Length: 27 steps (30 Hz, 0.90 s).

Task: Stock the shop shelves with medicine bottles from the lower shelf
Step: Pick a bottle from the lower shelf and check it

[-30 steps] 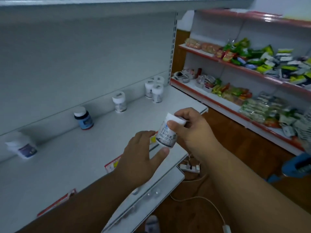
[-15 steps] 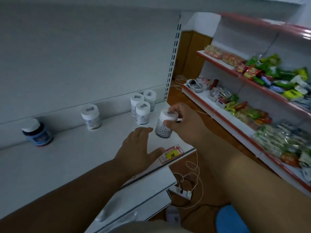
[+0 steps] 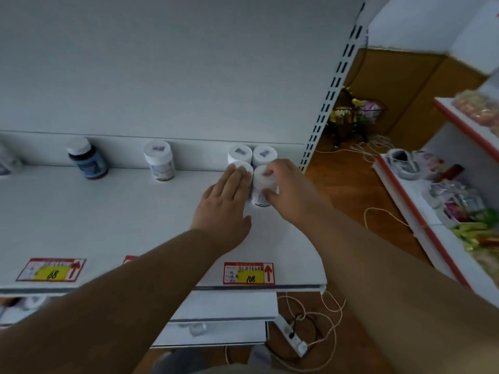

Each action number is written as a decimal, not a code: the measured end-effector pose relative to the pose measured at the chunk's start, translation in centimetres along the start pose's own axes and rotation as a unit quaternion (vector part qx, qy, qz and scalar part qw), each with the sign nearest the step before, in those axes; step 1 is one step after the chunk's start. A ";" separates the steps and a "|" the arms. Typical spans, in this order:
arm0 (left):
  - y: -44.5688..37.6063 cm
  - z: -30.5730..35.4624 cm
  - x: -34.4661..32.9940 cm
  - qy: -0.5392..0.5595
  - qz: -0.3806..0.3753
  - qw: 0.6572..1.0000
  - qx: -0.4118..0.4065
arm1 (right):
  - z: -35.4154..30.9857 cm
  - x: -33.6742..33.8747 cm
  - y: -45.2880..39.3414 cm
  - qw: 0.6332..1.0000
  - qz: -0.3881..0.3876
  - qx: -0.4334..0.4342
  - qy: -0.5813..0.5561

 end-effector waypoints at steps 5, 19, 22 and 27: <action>0.0 -0.4 0.2 0.000 -0.002 1.000 0.001 | 0.3 -0.6 -0.7 0.999 0.023 0.012 0.032; 9.1 -9.4 5.3 0.109 0.063 0.992 0.014 | -13.5 -0.9 4.5 0.986 0.157 0.056 -0.009; 14.1 -15.7 6.9 0.111 0.069 0.990 0.051 | -21.2 -3.9 4.5 0.985 0.135 0.101 -0.041; 23.0 -25.9 10.5 0.097 0.074 0.983 0.135 | -34.1 -9.7 3.9 0.976 0.056 0.184 -0.097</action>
Point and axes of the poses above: each hand's wrist, its own y-axis away from the middle knuckle, its own x-axis out of the back of the hand, z = x × y, the point moved 8 cm from there along -y, towards the middle knuckle, and after that the axes turned 3 degrees about -z, right-handed, at the moved point
